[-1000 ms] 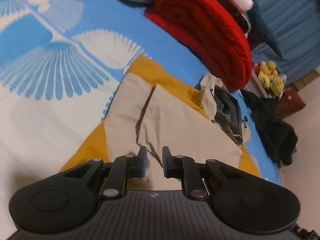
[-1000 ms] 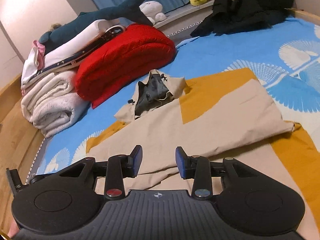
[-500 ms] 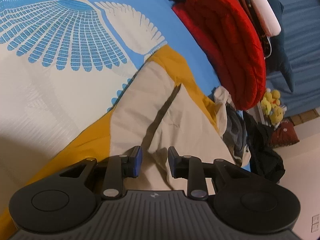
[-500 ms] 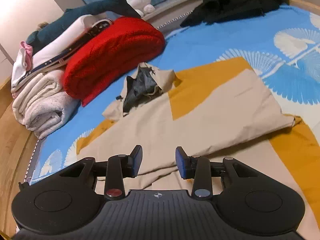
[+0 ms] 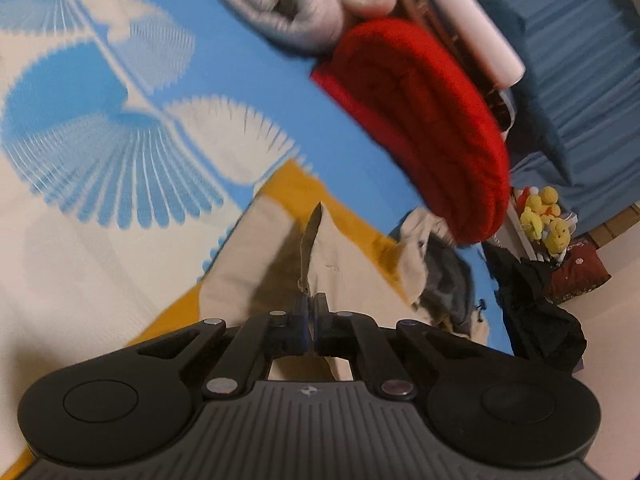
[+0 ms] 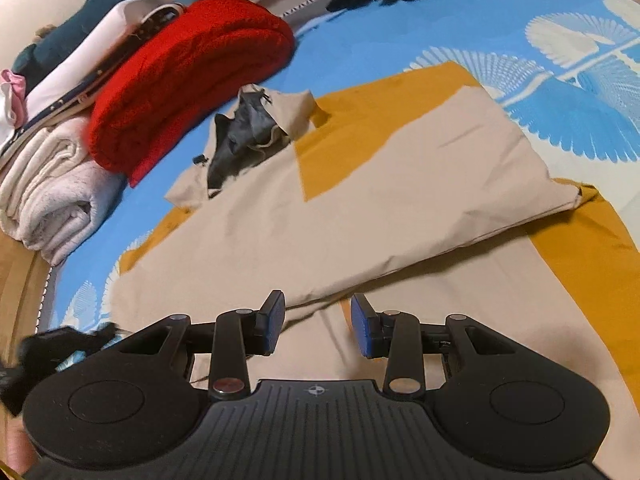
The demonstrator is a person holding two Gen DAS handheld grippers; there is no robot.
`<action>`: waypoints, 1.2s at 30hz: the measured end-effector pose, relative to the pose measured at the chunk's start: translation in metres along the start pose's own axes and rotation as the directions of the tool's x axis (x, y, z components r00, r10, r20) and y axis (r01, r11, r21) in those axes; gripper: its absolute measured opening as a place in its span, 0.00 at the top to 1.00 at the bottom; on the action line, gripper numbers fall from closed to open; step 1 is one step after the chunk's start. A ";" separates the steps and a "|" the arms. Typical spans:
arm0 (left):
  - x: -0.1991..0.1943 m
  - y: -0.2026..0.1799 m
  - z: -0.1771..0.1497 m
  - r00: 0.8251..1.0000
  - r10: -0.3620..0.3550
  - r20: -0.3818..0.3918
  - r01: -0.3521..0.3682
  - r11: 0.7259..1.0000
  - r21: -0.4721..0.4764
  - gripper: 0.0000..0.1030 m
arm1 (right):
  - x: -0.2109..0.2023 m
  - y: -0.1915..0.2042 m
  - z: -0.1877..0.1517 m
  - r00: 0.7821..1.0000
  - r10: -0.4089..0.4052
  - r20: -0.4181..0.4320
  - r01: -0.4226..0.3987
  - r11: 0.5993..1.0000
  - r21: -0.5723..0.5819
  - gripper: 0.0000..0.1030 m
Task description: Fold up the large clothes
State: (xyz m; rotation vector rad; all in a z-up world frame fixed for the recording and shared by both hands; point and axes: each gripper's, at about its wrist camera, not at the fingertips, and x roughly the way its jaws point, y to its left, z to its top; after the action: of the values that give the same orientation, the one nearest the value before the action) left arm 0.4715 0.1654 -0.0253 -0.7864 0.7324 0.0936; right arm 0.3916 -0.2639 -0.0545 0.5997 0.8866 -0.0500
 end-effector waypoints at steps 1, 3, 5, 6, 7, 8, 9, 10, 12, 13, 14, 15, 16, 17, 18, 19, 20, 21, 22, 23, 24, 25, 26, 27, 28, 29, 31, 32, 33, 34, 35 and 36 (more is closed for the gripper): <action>-0.008 -0.004 -0.001 1.000 0.018 0.012 -0.018 1.000 0.024 0.99 | 0.001 -0.001 0.000 1.000 -0.005 -0.002 0.005 1.000 0.002 0.62; -0.018 -0.009 -0.004 0.995 0.097 0.028 -0.098 0.993 0.073 0.98 | 0.001 -0.002 -0.001 1.000 -0.017 -0.004 0.017 1.000 0.002 0.62; -0.021 -0.011 -0.009 0.981 0.190 0.032 -0.192 0.977 0.092 0.95 | 0.002 -0.004 -0.001 0.999 -0.031 -0.006 0.031 0.999 0.006 0.62; -0.024 -0.013 -0.011 0.962 0.266 0.056 -0.271 0.957 0.107 0.95 | 0.002 -0.005 -0.001 0.999 -0.038 -0.007 0.038 0.999 0.012 0.62; -0.026 -0.015 -0.013 0.947 0.310 0.083 -0.319 0.939 0.129 0.90 | 0.002 -0.007 -0.001 0.999 -0.045 -0.007 0.045 0.999 0.017 0.62; -0.028 -0.019 -0.013 0.940 0.322 0.109 -0.336 0.928 0.158 0.90 | 0.002 -0.009 -0.001 0.998 -0.054 -0.008 0.055 0.998 0.023 0.62; -0.028 -0.022 -0.013 0.943 0.313 0.116 -0.330 0.926 0.183 0.90 | 0.002 -0.011 0.000 0.998 -0.062 -0.008 0.062 0.998 0.029 0.62; -0.026 -0.025 -0.012 0.949 0.295 0.111 -0.312 0.928 0.203 0.90 | 0.002 -0.013 0.000 0.998 -0.068 -0.006 0.068 0.997 0.034 0.62; -0.021 -0.027 -0.011 0.966 0.245 0.086 -0.258 0.941 0.219 0.90 | 0.001 -0.016 0.003 0.997 -0.078 0.003 0.078 0.996 0.039 0.62; -0.018 -0.027 -0.012 0.971 0.230 0.064 -0.239 0.944 0.228 0.90 | 0.001 -0.018 0.004 0.996 -0.084 0.008 0.083 0.996 0.042 0.62; -0.013 -0.026 -0.012 0.974 0.225 0.038 -0.228 0.946 0.229 0.90 | 0.000 -0.019 0.005 0.996 -0.088 0.012 0.087 0.995 0.045 0.62; -0.007 -0.024 -0.014 0.976 0.217 0.009 -0.214 0.952 0.220 0.90 | 0.000 -0.021 0.007 0.996 -0.092 0.016 0.091 0.995 0.050 0.62; -0.001 -0.020 -0.015 0.979 0.203 -0.029 -0.194 0.960 0.203 0.90 | 0.000 -0.022 0.008 0.995 -0.096 0.019 0.095 0.994 0.054 0.62; 0.006 -0.015 -0.016 0.979 0.192 -0.068 -0.177 0.967 0.185 0.90 | 0.001 -0.023 0.009 0.995 -0.100 0.021 0.098 0.993 0.058 0.62; 0.013 -0.010 -0.017 0.976 0.187 -0.108 -0.169 0.973 0.158 0.90 | 0.001 -0.024 0.009 0.995 -0.102 0.021 0.101 0.993 0.061 0.62; 0.021 -0.002 -0.017 0.970 0.192 -0.147 -0.174 0.976 0.128 0.90 | 0.002 -0.024 0.010 0.994 -0.104 0.021 0.103 0.993 0.063 0.62; 0.027 0.004 -0.018 0.961 0.211 -0.176 -0.192 0.974 0.118 0.90 | 0.002 -0.024 0.009 0.994 -0.106 0.019 0.104 0.992 0.064 0.62; 0.032 0.009 -0.019 0.952 0.233 -0.198 -0.211 0.969 0.125 0.90 | 0.003 -0.024 0.009 0.994 -0.106 0.017 0.105 0.992 0.065 0.62; 0.035 0.012 -0.019 0.947 0.242 -0.211 -0.218 0.967 0.129 0.90 | 0.003 -0.024 0.009 0.994 -0.105 0.015 0.103 0.993 0.064 0.62; 0.035 0.013 -0.019 0.947 0.241 -0.213 -0.219 0.968 0.121 0.90 | 0.003 -0.024 0.009 0.995 -0.103 0.014 0.102 0.993 0.065 0.62; 0.033 0.012 -0.019 0.948 0.239 -0.209 -0.218 0.969 0.116 0.90 | 0.003 -0.024 0.010 0.995 -0.101 0.014 0.100 0.993 0.064 0.62; 0.030 0.009 -0.018 0.951 0.237 -0.199 -0.215 0.968 0.126 0.90 | 0.003 -0.023 0.010 0.995 -0.099 0.014 0.098 0.993 0.063 0.62; 0.028 0.005 -0.018 0.954 0.237 -0.185 -0.212 0.966 0.146 0.89 | 0.003 -0.023 0.010 0.995 -0.099 0.015 0.098 0.993 0.062 0.62; 0.026 0.001 -0.018 0.955 0.244 -0.167 -0.216 0.962 0.168 0.89 | 0.002 -0.024 0.011 0.995 -0.100 0.016 0.099 0.993 0.063 0.62; 0.024 -0.002 -0.019 0.956 0.250 -0.152 -0.220 0.958 0.186 0.89 | 0.002 -0.024 0.011 0.995 -0.102 0.017 0.101 0.993 0.065 0.62; 0.023 -0.005 -0.019 0.957 0.255 -0.138 -0.224 0.953 0.206 0.89 | 0.002 -0.025 0.012 0.994 -0.104 0.018 0.102 0.992 0.068 0.62; 0.022 -0.010 -0.021 0.957 0.265 -0.117 -0.232 0.942 0.242 0.89 | 0.002 -0.026 0.012 0.994 -0.106 0.019 0.104 0.992 0.069 0.62; 0.022 -0.013 -0.021 0.957 0.270 -0.106 -0.236 0.937 0.258 0.89 | 0.001 -0.026 0.012 0.994 -0.106 0.018 0.104 0.992 0.070 0.62; 0.021 -0.016 -0.022 0.958 0.272 -0.096 -0.237 0.932 0.275 0.89 | 0.001 -0.026 0.012 0.994 -0.105 0.019 0.103 0.992 0.070 0.62; 0.019 -0.019 -0.022 0.959 0.270 -0.089 -0.235 0.928 0.290 0.89 | 0.001 -0.025 0.012 0.994 -0.105 0.020 0.103 0.992 0.069 0.62; 0.019 -0.022 -0.022 0.960 0.269 -0.082 -0.233 0.924 0.304 0.87 | 0.001 -0.025 0.012 0.994 -0.105 0.021 0.104 0.992 0.068 0.62; 0.017 -0.025 -0.023 0.961 0.267 -0.071 -0.232 0.919 0.319 0.86 | 0.000 -0.025 0.012 0.994 -0.106 0.022 0.104 0.992 0.068 0.62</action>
State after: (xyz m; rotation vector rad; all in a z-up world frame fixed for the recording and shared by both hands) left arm 0.4802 0.1291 -0.0316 -0.3987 0.9287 0.1621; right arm 0.3931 -0.2910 -0.0609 0.6126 0.8935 -0.1827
